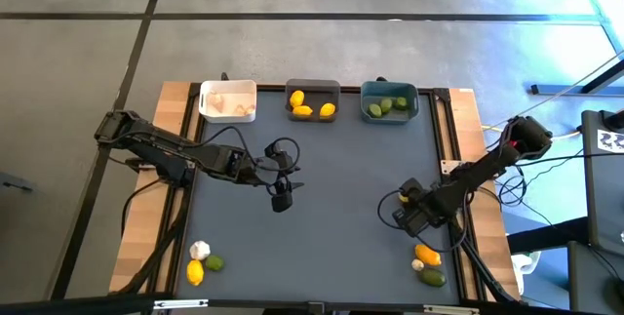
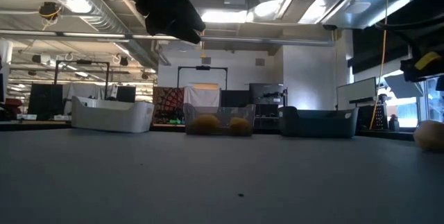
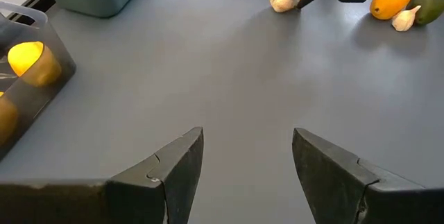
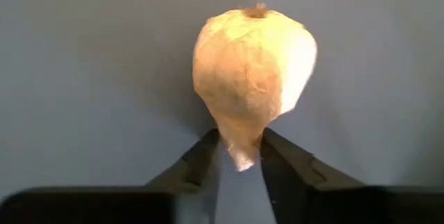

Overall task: Sort produce into baskets
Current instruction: Put the garlic into the white bin

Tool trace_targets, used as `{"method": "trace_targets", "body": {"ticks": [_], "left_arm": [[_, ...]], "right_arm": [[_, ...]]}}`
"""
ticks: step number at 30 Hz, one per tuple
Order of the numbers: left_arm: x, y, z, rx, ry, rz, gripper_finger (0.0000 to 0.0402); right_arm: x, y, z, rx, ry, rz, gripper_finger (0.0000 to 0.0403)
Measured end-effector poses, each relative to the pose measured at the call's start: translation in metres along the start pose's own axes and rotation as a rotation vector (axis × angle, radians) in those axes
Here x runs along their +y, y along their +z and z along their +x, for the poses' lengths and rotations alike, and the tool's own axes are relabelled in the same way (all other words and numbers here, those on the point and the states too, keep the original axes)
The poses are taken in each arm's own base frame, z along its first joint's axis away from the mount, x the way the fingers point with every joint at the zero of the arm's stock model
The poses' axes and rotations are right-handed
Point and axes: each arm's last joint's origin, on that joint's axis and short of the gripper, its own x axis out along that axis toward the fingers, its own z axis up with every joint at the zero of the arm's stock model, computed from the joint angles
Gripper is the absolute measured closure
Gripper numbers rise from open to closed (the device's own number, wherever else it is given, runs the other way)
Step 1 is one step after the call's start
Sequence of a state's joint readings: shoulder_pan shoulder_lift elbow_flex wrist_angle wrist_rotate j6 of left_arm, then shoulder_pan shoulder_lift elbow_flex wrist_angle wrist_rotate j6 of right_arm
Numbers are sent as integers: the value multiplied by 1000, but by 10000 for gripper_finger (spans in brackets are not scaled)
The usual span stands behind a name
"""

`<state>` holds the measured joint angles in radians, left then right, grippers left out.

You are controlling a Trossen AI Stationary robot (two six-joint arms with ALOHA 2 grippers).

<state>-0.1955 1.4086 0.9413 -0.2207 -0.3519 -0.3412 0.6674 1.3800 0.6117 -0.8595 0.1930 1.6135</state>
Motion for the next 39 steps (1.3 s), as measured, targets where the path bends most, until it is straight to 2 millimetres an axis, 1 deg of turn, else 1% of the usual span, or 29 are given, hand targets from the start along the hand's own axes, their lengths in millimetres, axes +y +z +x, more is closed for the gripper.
{"method": "trace_targets", "body": {"ticks": [5,7,12,15,20,26,30,33,36,39], "left_arm": [[0,0,0,0,0,9,185],[0,0,0,0,0,25,185],[0,0,0,-1,0,72,185],[0,1,0,-12,-3,99,185],[-2,5,0,-55,-15,127,185],[-1,10,0,-98,-20,126,185],[-1,16,0,-150,-27,100,185],[1,21,1,-190,-30,73,184],[3,26,1,-228,-38,54,172],[4,31,1,-264,-86,41,150]], "right_arm": [[0,1,0,-24,-5,-72,381],[0,1,0,-35,-5,-110,394],[0,2,-1,-63,-5,-214,384],[5,4,-7,-100,11,-286,389],[15,9,-29,-156,9,-357,398],[31,19,-62,-289,30,-448,388],[41,31,-82,-383,57,-508,388],[48,42,-93,-445,67,-531,387],[53,54,-100,-484,80,-565,387],[58,65,-101,-520,101,-593,387]]}}
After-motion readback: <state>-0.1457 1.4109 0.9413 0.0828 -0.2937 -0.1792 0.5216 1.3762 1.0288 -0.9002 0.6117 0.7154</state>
